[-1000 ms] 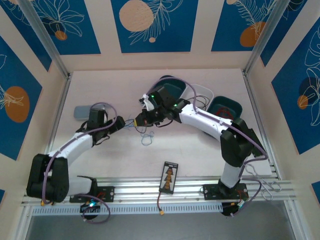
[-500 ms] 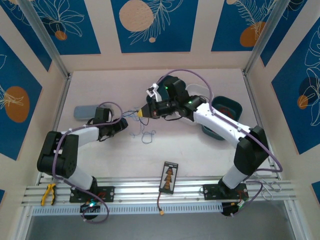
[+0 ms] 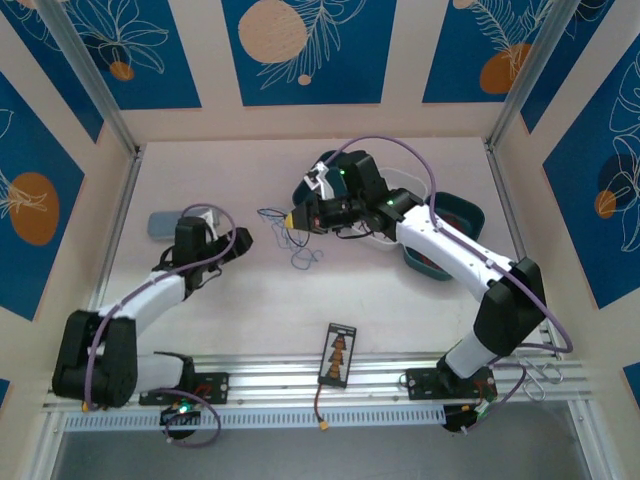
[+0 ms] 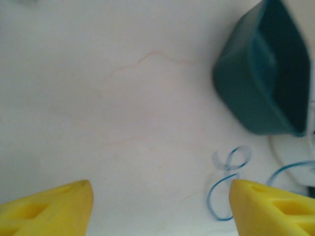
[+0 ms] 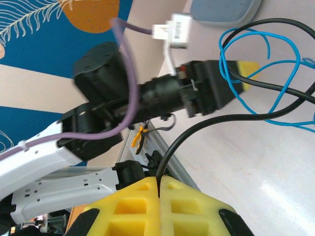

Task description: Untangle the cables

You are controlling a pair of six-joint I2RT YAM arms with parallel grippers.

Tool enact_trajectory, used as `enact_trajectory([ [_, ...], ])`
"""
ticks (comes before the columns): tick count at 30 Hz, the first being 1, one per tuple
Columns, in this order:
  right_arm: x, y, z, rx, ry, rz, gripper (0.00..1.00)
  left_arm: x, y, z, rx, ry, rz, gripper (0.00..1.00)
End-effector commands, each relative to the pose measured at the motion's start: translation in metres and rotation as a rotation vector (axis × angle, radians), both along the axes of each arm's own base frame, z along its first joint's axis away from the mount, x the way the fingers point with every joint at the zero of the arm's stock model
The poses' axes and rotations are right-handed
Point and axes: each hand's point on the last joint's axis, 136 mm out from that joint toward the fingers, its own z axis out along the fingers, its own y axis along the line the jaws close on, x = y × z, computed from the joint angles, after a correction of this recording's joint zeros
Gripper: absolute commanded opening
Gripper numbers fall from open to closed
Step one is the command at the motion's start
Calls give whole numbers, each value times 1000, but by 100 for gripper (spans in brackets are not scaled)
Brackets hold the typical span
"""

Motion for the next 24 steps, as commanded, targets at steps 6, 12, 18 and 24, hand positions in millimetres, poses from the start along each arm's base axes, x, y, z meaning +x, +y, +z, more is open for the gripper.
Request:
enact_trajectory([
  [6, 1, 6, -12, -19, 48, 3, 0, -14, -27, 73, -28, -242, -92, 97],
  [12, 2, 9, -9, -4, 51, -3, 0, -29, -59, 83, 50, -332, -182, 100],
  [18, 0, 16, -7, 9, 59, 13, 0, -26, -73, 65, 93, -295, -197, 97],
  [24, -4, 24, -4, 15, 58, 34, 0, -17, -86, 53, 90, -280, -225, 89],
])
